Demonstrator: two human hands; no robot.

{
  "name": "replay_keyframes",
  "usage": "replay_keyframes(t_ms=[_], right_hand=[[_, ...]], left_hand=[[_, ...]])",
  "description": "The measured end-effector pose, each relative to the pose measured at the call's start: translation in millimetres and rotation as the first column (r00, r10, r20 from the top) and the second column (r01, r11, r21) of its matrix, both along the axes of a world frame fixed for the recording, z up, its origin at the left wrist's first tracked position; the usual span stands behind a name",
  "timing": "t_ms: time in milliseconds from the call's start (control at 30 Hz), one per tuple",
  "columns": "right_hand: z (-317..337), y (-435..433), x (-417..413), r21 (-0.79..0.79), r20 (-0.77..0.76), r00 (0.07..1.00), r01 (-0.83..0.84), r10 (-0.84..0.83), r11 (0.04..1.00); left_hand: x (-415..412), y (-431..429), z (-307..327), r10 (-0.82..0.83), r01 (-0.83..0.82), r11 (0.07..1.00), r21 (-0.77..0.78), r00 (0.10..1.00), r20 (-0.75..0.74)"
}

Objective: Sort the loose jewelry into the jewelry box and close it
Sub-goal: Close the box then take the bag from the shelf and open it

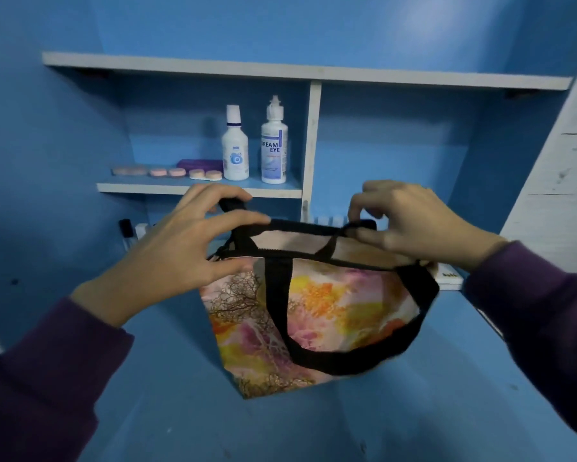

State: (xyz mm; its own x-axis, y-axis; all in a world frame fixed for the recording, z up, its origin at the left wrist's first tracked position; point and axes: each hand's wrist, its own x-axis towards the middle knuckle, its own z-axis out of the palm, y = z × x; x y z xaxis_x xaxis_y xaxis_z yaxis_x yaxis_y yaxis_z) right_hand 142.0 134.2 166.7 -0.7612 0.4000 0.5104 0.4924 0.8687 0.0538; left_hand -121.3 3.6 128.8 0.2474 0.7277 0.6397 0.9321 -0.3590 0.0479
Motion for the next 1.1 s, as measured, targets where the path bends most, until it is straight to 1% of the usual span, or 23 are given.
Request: replay_keyframes(t_ms=[33,67,100,133,200,267,300,333,400,433,467,533,567,600,633,667,700,733,800,900,1000,1067,1100], right_hand=[[2.1,0.8,-6.2,-0.195,-0.112,0.994,-0.013,-0.01,0.981],[6.4,0.4,-12.9,-0.411,-0.24,0.97,-0.067,-0.038,0.909],[11.2,-0.4,-19.5,-0.581,-0.364,0.927,-0.149,-0.092,0.8],[14.9,0.7,-24.9,-0.691,-0.457,0.873,-0.225,-0.173,0.687],[20.6,6.7,-29.9,-0.8,-0.534,0.769,-0.324,-0.352,0.505],[23.9,16.7,-28.9,-0.856,-0.509,0.706,-0.355,-0.493,0.375],[24.5,22.0,-26.9,-0.884,-0.465,0.705,-0.335,-0.535,0.327],[24.7,26.4,-24.8,-0.915,-0.401,0.734,-0.289,-0.547,0.283],[22.9,30.7,-17.5,-0.957,-0.256,0.835,-0.147,-0.487,0.249],[21.0,31.4,-12.1,-0.96,-0.19,0.876,-0.07,-0.444,0.273],[19.5,31.6,-5.4,-0.944,-0.128,0.909,0.011,-0.397,0.331],[21.1,28.9,12.7,-0.849,0.038,0.963,0.171,-0.265,0.499],[23.0,25.6,21.5,-0.805,0.147,0.972,0.226,-0.186,0.549],[24.2,23.6,29.8,-0.771,0.249,0.96,0.275,-0.127,0.574],[23.8,23.4,36.1,-0.735,0.343,0.935,0.327,-0.09,0.594],[22.3,22.8,40.5,-0.7,0.403,0.912,0.364,-0.081,0.615],[20.1,23.0,42.8,-0.666,0.424,0.9,0.386,-0.101,0.639],[17.9,25.0,45.4,-0.631,0.412,0.9,0.393,-0.14,0.669],[14.8,29.8,50.5,-0.517,0.388,0.885,0.44,-0.257,0.734],[16.3,29.7,58.5,-0.478,0.339,0.862,0.504,-0.378,0.719],[16.4,29.8,63.3,-0.441,0.338,0.844,0.533,-0.416,0.722],[19.7,29.9,62.6,-0.416,0.381,0.839,0.53,-0.387,0.739],[23.2,27.7,60.2,-0.443,0.391,0.851,0.507,-0.349,0.74]], left_hand=[[1.0,-2.4,-2.2,0.022,-0.022,1.0,-0.009,0.999,0.047],[1.9,-4.7,-3.6,0.042,-0.039,0.999,-0.028,0.993,0.107],[2.9,-6.8,-4.7,0.059,-0.05,0.997,-0.055,0.984,0.169],[3.2,-8.7,-5.2,0.076,-0.06,0.995,-0.078,0.973,0.22],[2.3,-11.2,-5.8,0.107,-0.082,0.992,-0.1,0.955,0.275],[1.2,-13.3,-6.3,0.129,-0.106,0.99,-0.092,0.946,0.297],[1.1,-14.4,-6.1,0.137,-0.113,0.989,-0.093,0.942,0.305],[1.3,-15.8,-6.0,0.146,-0.12,0.988,-0.102,0.939,0.312],[0.7,-18.0,-5.0,0.177,-0.136,0.98,-0.144,0.927,0.331],[-0.8,-18.7,-4.7,0.192,-0.14,0.975,-0.17,0.917,0.349],[-3.6,-19.5,-5.3,0.203,-0.138,0.971,-0.196,0.908,0.367],[-10.3,-21.6,-8.8,0.222,-0.133,0.962,-0.24,0.892,0.394],[-13.4,-22.8,-10.4,0.224,-0.123,0.959,-0.256,0.881,0.416],[-15.2,-23.7,-11.7,0.216,-0.101,0.959,-0.263,0.864,0.456],[-16.0,-24.7,-12.6,0.193,-0.061,0.962,-0.266,0.842,0.504],[-15.5,-24.8,-13.7,0.169,-0.024,0.964,-0.264,0.823,0.542],[-15.1,-23.2,-14.2,0.153,-0.001,0.966,-0.26,0.81,0.566],[-12.9,-20.9,-14.0,0.147,0.011,0.966,-0.258,0.798,0.584],[-8.8,-14.7,-11.7,0.158,0.003,0.969,-0.248,0.762,0.629],[-2.8,-5.6,-10.7,0.157,0.043,0.966,-0.256,0.688,0.709],[6.4,0.3,-13.3,0.129,0.108,0.96,-0.258,0.649,0.75],[9.9,3.0,-13.4,0.13,0.117,0.959,-0.257,0.625,0.77],[10.3,4.5,-13.2,0.134,0.116,0.959,-0.257,0.613,0.778]])
